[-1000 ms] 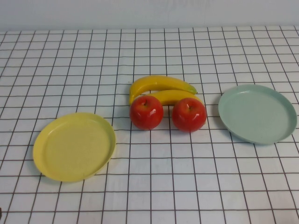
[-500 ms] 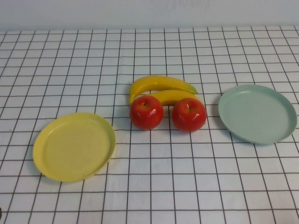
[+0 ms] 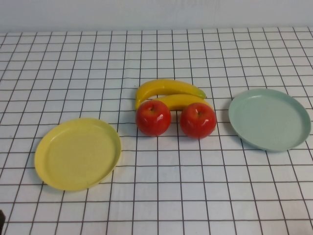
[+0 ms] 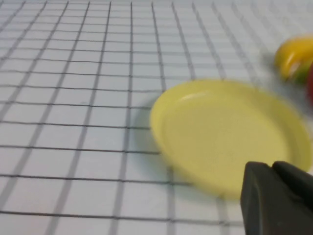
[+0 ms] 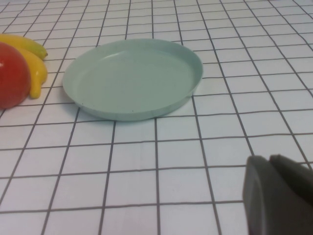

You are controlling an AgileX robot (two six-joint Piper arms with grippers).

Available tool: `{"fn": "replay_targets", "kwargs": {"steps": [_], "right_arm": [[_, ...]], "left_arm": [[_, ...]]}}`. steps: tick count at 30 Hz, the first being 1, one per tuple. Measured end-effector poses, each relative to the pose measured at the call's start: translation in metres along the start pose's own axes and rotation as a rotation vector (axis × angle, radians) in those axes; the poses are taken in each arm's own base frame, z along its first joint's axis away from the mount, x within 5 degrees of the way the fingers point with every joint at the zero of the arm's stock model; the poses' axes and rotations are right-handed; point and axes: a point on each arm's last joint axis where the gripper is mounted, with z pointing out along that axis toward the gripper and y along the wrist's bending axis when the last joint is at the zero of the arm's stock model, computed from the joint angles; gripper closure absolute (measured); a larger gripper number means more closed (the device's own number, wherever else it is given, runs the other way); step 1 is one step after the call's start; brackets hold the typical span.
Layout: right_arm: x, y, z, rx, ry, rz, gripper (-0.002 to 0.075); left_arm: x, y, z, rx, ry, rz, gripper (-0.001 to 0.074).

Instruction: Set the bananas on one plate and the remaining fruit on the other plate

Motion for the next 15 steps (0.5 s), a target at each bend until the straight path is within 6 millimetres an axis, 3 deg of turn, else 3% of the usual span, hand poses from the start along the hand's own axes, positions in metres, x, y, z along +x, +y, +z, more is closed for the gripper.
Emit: {"fn": "replay_targets", "kwargs": {"steps": [4,6,15], "right_arm": [[0.0,0.0,0.0,0.0,0.0,0.0,0.0741],[0.0,0.0,0.0,0.0,0.0,0.0,0.0741],[0.0,0.0,0.0,0.0,0.0,0.0,0.0741]], "left_arm": [[-0.013,-0.005,-0.001,0.094,-0.122,-0.572,0.0738],[-0.018,-0.004,-0.002,0.116,-0.172,-0.739,0.0738],[-0.028,0.003,-0.004,0.099,-0.304,-0.809,0.0738]]}}
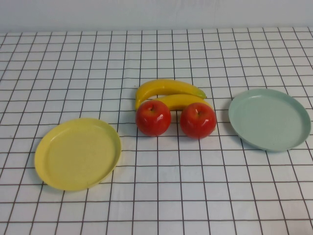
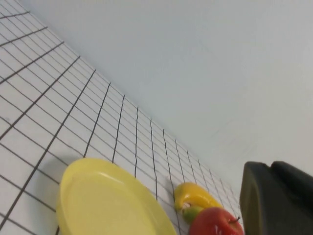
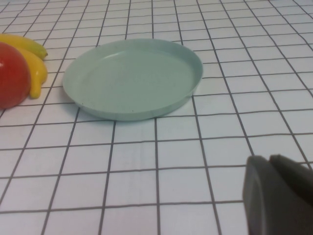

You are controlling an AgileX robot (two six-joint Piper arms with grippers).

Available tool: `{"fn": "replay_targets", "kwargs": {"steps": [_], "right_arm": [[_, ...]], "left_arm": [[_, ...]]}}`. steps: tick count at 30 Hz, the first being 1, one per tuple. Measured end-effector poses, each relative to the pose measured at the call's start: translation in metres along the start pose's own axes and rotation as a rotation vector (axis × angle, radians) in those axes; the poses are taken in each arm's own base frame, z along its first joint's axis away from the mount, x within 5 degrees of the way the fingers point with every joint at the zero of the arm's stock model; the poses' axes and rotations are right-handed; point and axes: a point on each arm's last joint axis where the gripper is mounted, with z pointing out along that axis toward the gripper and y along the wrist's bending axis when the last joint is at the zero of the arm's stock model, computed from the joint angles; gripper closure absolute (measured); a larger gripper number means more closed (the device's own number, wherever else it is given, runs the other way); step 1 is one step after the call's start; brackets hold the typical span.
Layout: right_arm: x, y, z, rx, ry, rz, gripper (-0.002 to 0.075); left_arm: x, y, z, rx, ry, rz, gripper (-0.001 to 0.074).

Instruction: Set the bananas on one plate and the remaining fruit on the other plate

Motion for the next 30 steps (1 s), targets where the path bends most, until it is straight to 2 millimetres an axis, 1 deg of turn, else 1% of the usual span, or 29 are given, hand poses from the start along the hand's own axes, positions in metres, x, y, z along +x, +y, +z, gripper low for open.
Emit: {"fn": "replay_targets", "kwargs": {"steps": [2,4,7,10,12,15,20,24,26,28,30], "right_arm": [[0.0,0.0,0.0,0.0,0.0,0.0,0.0741],[0.0,0.0,0.0,0.0,0.0,0.0,0.0741],[0.0,0.0,0.0,0.0,0.0,0.0,0.0741],[0.0,0.0,0.0,0.0,0.0,0.0,0.0741],[0.0,0.0,0.0,0.0,0.0,0.0,0.0741],[0.0,0.0,0.0,0.0,0.0,0.0,0.0741],[0.0,0.0,0.0,0.0,0.0,0.0,0.0741],[0.0,0.0,0.0,0.0,0.0,0.0,0.0741],[0.0,0.0,0.0,0.0,0.0,0.0,0.0741],[0.0,0.0,0.0,0.0,0.0,0.0,0.0741],[0.0,0.0,0.0,0.0,0.0,0.0,0.0741]], "left_arm": [[0.002,0.0,0.0,-0.002,0.027,0.017,0.0738],[0.003,-0.007,-0.002,0.007,0.103,0.08,0.0738],[-0.01,-0.03,-0.004,0.034,0.205,0.229,0.0738],[-0.029,-0.056,0.003,0.032,0.334,0.406,0.0738],[-0.039,-0.069,0.012,0.025,0.445,0.54,0.0738],[-0.048,-0.08,0.03,0.023,0.586,0.677,0.0738],[-0.057,-0.086,0.065,-0.003,0.717,0.803,0.0738],[-0.054,-0.089,0.091,-0.039,0.817,0.867,0.0734],[-0.047,-0.095,0.103,-0.026,0.866,0.894,0.0701],[-0.039,-0.103,0.115,0.01,0.914,0.927,0.0624],[-0.029,-0.114,0.129,0.054,0.958,0.948,0.0486]]}}
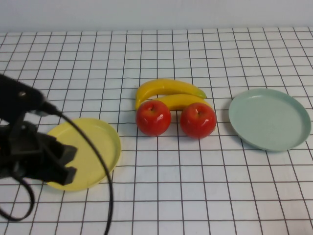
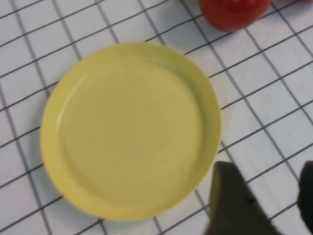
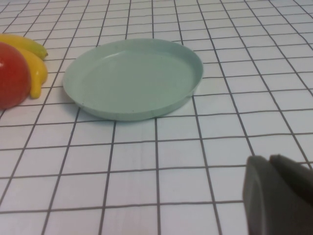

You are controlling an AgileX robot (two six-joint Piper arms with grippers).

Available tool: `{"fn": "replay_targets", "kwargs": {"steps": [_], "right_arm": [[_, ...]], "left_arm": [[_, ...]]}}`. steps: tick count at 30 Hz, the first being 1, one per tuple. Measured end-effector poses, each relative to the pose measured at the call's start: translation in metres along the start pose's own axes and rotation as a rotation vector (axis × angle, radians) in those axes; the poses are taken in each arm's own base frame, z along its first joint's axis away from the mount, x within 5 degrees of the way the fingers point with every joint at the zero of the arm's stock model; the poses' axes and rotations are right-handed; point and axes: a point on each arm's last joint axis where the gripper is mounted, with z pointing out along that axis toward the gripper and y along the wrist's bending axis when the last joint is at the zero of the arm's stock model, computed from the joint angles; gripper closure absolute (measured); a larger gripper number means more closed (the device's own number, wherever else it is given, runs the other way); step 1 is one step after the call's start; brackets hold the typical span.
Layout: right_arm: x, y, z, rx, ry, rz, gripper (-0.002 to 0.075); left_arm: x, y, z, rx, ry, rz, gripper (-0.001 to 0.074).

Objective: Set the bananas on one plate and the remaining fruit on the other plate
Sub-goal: Put one type of fruit in the left plate

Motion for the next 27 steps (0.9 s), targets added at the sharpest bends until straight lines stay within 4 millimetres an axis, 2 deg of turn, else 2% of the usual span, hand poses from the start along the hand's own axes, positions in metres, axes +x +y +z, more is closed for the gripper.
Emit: {"fn": "replay_targets", "kwargs": {"steps": [3,5,7,12,16,22,27], "right_arm": [[0.0,0.0,0.0,0.0,0.0,0.0,0.0741],[0.0,0.0,0.0,0.0,0.0,0.0,0.0741],[0.0,0.0,0.0,0.0,0.0,0.0,0.0741],[0.0,0.0,0.0,0.0,0.0,0.0,0.0741],[0.0,0.0,0.0,0.0,0.0,0.0,0.0741],[0.0,0.0,0.0,0.0,0.0,0.0,0.0741],[0.0,0.0,0.0,0.0,0.0,0.0,0.0741]], "left_arm": [[-0.026,-0.013,0.018,0.053,0.019,0.041,0.0239],[-0.042,-0.019,0.031,0.066,0.032,0.069,0.0135],[-0.057,-0.022,0.046,0.064,0.047,0.08,0.0085],[-0.093,-0.032,0.095,0.046,0.096,0.117,0.0066],[-0.113,-0.039,0.131,0.047,0.132,0.13,0.0066],[-0.125,-0.04,0.179,0.017,0.188,0.151,0.0066],[-0.132,-0.042,0.205,0.013,0.199,0.149,0.0066]]}}
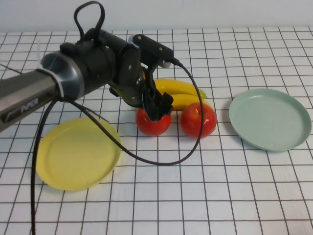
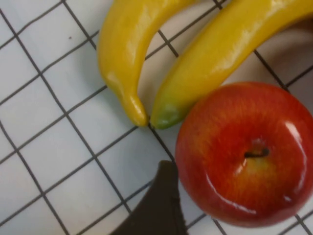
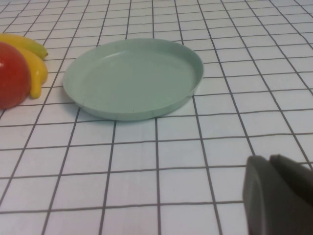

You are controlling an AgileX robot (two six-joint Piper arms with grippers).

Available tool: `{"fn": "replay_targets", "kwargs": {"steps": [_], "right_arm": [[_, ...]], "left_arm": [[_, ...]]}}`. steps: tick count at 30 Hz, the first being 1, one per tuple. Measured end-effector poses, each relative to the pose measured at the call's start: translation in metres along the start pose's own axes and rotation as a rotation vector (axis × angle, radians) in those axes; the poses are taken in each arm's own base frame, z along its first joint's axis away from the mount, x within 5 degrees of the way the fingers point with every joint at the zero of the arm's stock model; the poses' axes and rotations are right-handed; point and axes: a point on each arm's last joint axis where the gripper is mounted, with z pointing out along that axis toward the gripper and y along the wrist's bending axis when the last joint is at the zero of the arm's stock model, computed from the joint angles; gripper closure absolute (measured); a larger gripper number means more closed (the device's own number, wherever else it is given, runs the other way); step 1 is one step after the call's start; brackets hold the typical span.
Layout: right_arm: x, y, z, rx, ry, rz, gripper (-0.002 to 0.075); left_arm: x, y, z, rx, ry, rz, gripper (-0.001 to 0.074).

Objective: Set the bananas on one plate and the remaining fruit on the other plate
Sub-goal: Put one type of fruit in the left plate

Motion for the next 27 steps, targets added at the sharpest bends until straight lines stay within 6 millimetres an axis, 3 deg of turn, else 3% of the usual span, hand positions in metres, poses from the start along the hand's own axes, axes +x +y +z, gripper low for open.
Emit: {"fn": "replay_targets", "kwargs": {"steps": [12,18,22,27], "right_arm": [[0.0,0.0,0.0,0.0,0.0,0.0,0.0741],[0.0,0.0,0.0,0.0,0.0,0.0,0.0741],[0.0,0.0,0.0,0.0,0.0,0.0,0.0741],[0.0,0.0,0.0,0.0,0.0,0.0,0.0741]], "left_arm": [[0.001,0.001,0.039,0.004,0.045,-0.005,0.0066],[0.001,0.001,0.04,0.006,0.041,-0.01,0.0073],[0.001,0.002,0.04,0.007,0.041,-0.018,0.0161],[-0.001,0.006,0.03,-0.026,0.036,-0.021,0.0164]]}}
